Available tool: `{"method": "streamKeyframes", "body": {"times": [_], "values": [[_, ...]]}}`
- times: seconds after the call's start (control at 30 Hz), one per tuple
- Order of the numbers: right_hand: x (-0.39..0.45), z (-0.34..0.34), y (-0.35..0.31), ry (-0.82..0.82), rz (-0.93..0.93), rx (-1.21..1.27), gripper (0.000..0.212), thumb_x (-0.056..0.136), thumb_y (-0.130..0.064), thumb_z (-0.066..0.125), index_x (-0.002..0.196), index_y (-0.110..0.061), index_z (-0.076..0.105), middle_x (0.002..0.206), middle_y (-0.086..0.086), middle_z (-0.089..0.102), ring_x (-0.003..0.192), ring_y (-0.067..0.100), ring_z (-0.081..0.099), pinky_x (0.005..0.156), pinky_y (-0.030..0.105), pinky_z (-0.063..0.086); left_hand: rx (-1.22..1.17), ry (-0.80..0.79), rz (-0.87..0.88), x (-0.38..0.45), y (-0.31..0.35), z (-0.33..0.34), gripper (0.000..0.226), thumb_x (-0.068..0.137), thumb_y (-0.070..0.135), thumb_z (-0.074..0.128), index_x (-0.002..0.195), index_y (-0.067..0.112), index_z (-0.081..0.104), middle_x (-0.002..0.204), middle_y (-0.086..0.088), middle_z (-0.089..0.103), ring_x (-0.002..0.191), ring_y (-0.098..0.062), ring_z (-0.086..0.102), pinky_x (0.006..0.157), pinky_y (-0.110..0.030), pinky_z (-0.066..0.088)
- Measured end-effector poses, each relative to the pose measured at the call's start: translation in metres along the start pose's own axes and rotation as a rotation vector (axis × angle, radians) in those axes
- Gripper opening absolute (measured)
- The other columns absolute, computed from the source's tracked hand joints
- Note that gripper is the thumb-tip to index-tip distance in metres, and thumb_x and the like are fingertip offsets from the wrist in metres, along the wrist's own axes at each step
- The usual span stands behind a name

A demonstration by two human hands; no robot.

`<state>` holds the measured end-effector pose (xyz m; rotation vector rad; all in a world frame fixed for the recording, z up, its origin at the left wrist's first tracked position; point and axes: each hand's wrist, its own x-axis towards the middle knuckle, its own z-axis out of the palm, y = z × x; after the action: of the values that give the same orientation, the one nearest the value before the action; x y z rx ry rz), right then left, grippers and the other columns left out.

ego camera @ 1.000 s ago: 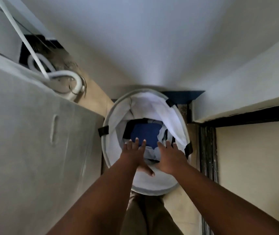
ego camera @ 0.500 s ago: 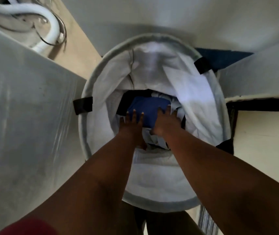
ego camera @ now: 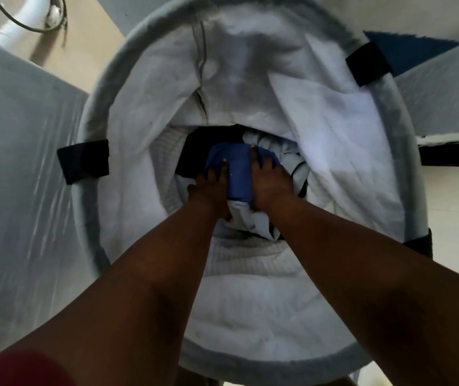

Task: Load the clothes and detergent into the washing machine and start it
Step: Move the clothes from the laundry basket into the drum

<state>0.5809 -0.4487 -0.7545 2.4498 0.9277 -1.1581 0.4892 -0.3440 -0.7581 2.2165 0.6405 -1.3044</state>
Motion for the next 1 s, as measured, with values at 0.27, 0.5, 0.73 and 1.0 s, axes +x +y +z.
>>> {"method": "streamKeyframes", "body": {"times": [0.27,0.5,0.73,1.0], "values": [[0.006,0.004,-0.002,0.114,-0.035,-0.038,0.029,0.093,-0.016,0.053,0.12,-0.006,0.053,0.122,0.014,0.058,0.105,0.03,0.06,0.07,0.033,0.044,-0.154,0.228,0.002,0.014,0.01,0.002,0.067,0.094,0.027,0.053,0.148,0.009,0.017,0.143,-0.019,0.041,0.125,-0.035,0.048,0.099,-0.044,0.043],[-0.056,-0.023,0.002,0.172,0.048,-0.074,0.028,0.086,-0.028,0.061,0.11,-0.015,0.065,0.125,0.017,0.051,0.115,0.037,0.047,0.092,0.044,0.042,0.019,0.191,0.032,-0.043,0.024,-0.005,0.059,0.092,0.029,0.049,0.144,0.013,0.027,0.137,-0.019,0.047,0.12,-0.037,0.051,0.096,-0.044,0.042],[-0.172,-0.079,0.004,0.157,0.055,0.311,0.049,0.076,-0.044,0.07,0.116,-0.017,0.06,0.124,0.019,0.044,0.104,0.04,0.055,0.089,0.04,0.047,0.113,0.3,0.079,-0.169,0.038,-0.048,0.054,0.087,0.029,0.052,0.138,0.024,0.036,0.14,-0.01,0.046,0.124,-0.035,0.041,0.099,-0.048,0.039],[-0.318,-0.189,-0.004,0.247,0.028,0.406,0.044,0.08,-0.031,0.065,0.119,-0.018,0.051,0.122,0.011,0.043,0.108,0.034,0.055,0.084,0.037,0.046,-0.026,0.474,0.15,-0.33,0.033,-0.118,0.077,0.078,0.045,0.061,0.146,0.037,0.027,0.142,-0.006,0.033,0.131,-0.032,0.027,0.103,-0.044,0.039]]}}
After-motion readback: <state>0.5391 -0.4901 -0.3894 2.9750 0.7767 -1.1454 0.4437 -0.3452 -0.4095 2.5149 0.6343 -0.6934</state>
